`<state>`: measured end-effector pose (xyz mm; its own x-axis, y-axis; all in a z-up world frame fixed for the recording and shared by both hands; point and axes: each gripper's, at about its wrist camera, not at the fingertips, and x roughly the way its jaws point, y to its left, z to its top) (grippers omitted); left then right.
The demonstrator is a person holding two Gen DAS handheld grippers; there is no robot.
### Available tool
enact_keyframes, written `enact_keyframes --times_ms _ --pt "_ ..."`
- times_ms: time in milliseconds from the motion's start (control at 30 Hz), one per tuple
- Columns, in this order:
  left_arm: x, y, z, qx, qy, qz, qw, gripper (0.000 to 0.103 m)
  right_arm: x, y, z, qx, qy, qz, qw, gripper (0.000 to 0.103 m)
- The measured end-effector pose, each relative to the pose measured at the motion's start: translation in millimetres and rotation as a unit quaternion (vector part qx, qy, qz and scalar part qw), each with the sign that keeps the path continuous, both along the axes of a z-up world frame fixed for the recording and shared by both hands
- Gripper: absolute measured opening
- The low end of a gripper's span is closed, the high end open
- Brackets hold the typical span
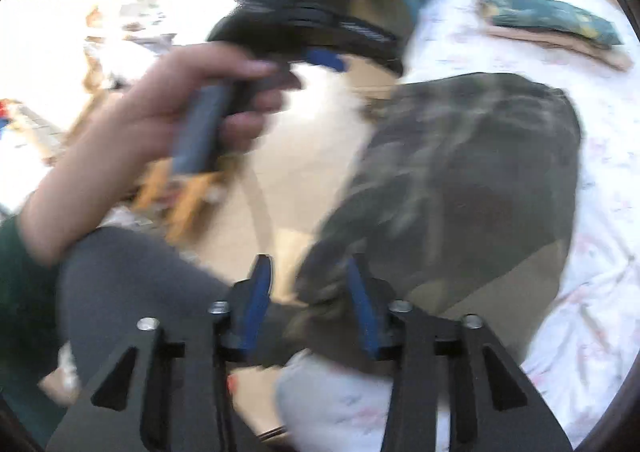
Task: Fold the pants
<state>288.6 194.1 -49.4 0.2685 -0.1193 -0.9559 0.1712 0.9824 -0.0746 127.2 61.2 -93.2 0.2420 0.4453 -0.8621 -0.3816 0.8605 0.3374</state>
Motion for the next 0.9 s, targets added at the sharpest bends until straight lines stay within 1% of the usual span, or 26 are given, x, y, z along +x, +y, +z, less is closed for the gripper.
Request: enact_keyframes --times_ms 33,67,100,133,167,233,267,333,367,400,467,500,567,600,633,667,700,733,767,800,833,867,900 --pt "1.6 -2.7 -10.4 0.012 0.016 -0.001 0.9998 0.076 7.6 2.7 -7.7 -0.011 0.004 -0.010 1.000 0.012" --pt "2.8 -6.3 -20.6 0.026 0.027 -0.002 0.9993 0.075 14.0 9.0 -15.7 -0.028 -0.005 -0.013 1.000 0.012" --pt "3.9 -8.7 -31.6 0.045 0.040 -0.006 0.9982 0.075 20.2 18.1 -25.8 -0.060 -0.019 -0.008 0.998 0.012" --pt "4.4 -10.0 -42.3 0.059 0.053 -0.008 0.9969 0.075 26.7 28.1 -42.5 -0.094 -0.017 -0.003 0.995 0.012" --pt "4.3 -7.8 -53.9 0.065 0.069 -0.006 0.9955 0.075 30.0 19.7 -51.6 -0.092 0.003 -0.003 0.996 0.012" --pt "3.4 -2.0 -70.4 0.067 0.102 0.005 0.9925 0.077 28.4 16.9 -84.7 -0.083 0.081 -0.007 0.993 0.011" --pt "2.9 -1.5 -73.4 0.066 0.109 0.004 0.9919 0.077 18.7 11.3 -93.4 -0.081 0.090 -0.011 0.993 0.009" --pt "3.2 -4.3 -70.0 0.078 0.100 -0.009 0.9918 0.081 7.3 -0.3 -93.1 -0.059 0.092 -0.022 0.994 0.008" --pt "3.4 -5.8 -67.2 0.089 0.093 -0.014 0.9916 0.081 2.4 -10.5 -90.7 -0.039 0.105 -0.036 0.993 0.008" --pt "3.1 -5.5 -65.9 0.090 0.093 -0.018 0.9914 0.081 -3.8 -19.5 -89.6 -0.012 0.127 -0.045 0.991 0.008" --pt "5.0 -3.1 -61.2 0.088 0.094 -0.017 0.9916 0.081 -17.0 -29.1 -86.7 0.014 0.158 -0.037 0.987 0.008" --pt "6.0 -1.5 -58.2 0.081 0.094 -0.013 0.9923 0.081 -27.0 -36.6 -75.3 0.024 0.147 -0.031 0.988 0.016" --pt "7.5 3.6 -49.8 0.063 0.086 -0.001 0.9943 0.081 -39.0 -54.5 -51.6 0.050 0.107 -0.040 0.992 0.016" --pt "7.6 5.5 -43.6 0.055 0.078 0.004 0.9954 0.081 -46.8 -73.9 -36.0 0.081 0.084 -0.063 0.991 0.021" --pt "7.2 5.9 -38.8 0.048 0.070 0.006 0.9964 0.081 -56.2 -94.8 -26.6 0.105 0.068 -0.092 0.988 0.049" --pt "6.5 6.3 -34.7 0.043 0.061 0.007 0.9972 0.081 -59.2 -107.2 -22.0 0.117 0.060 -0.114 0.985 0.068" --pt "6.2 6.0 -29.8 0.038 0.051 0.008 0.9979 0.081 -64.5 -124.5 -17.8 0.126 0.049 -0.148 0.980 0.089" --pt "6.2 5.4 -25.3 0.031 0.044 0.010 0.9985 0.081 -71.4 -149.8 -16.1 0.143 0.032 -0.195 0.970 0.090" --pt "6.4 4.4 -21.8 0.023 0.042 0.011 0.9988 0.081 -75.0 -156.9 -18.1 0.153 0.031 -0.219 0.963 0.090" --pt "7.2 2.4 -19.1 0.017 0.041 0.011 0.9989 0.081 -77.8 -170.7 -25.8 0.166 0.042 -0.253 0.952 0.090" --pt "6.8 0.9 -17.3 0.012 0.040 0.013 0.9990 0.081 -83.3 -185.9 -40.0 0.195 0.061 -0.291 0.935 0.090" --pt "6.7 -0.8 -15.0 0.007 0.038 0.015 0.9991 0.081 -86.6 -194.4 -52.6 0.223 0.076 -0.317 0.919 0.090" --pt "6.8 -3.7 -15.1 0.008 0.037 0.014 0.9992 0.081 -88.0 -205.2 -69.4 0.249 0.091 -0.347 0.900 0.090"
